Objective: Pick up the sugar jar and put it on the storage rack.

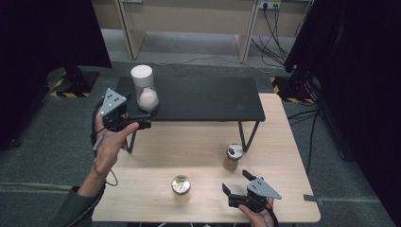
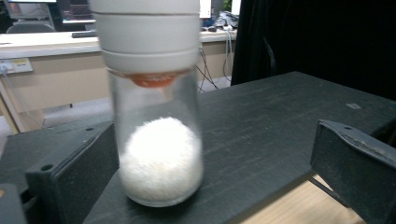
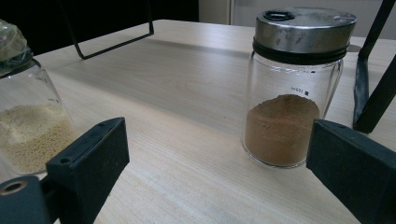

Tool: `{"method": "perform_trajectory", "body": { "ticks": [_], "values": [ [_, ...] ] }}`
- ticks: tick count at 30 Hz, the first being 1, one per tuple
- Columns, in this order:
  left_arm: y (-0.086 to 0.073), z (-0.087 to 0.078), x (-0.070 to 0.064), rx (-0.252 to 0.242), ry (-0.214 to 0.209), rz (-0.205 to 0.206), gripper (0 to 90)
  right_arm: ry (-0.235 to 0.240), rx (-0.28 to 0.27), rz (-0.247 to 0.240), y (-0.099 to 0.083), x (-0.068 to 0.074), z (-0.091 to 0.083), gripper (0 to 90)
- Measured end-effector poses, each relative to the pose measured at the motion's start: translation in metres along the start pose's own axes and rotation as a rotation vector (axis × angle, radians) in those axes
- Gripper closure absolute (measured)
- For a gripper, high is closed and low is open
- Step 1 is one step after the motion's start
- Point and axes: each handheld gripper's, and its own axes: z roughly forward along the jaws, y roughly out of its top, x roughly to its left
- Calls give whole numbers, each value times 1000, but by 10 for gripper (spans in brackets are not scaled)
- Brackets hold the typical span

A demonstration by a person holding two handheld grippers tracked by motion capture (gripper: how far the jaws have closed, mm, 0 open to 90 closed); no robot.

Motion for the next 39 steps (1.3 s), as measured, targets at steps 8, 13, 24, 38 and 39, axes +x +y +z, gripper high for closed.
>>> {"method": "perform_trajectory", "body": {
  "ticks": [8,13,24,38,39],
  "values": [
    [-12,-1,-9,7,-40,2,6,2,1,-1,0,0,0,62],
    [-19,-1,-14,8,-60,-6,6,2,4,-2,-1,1,1,61],
    [-34,-1,-24,11,-112,-15,8,7,10,-4,-1,2,1,62],
    [-55,-7,-40,2,-132,30,9,8,10,-6,-1,2,1,62],
    [-57,-7,-41,4,-133,32,9,8,10,-6,-1,2,1,62]
  ]
}}
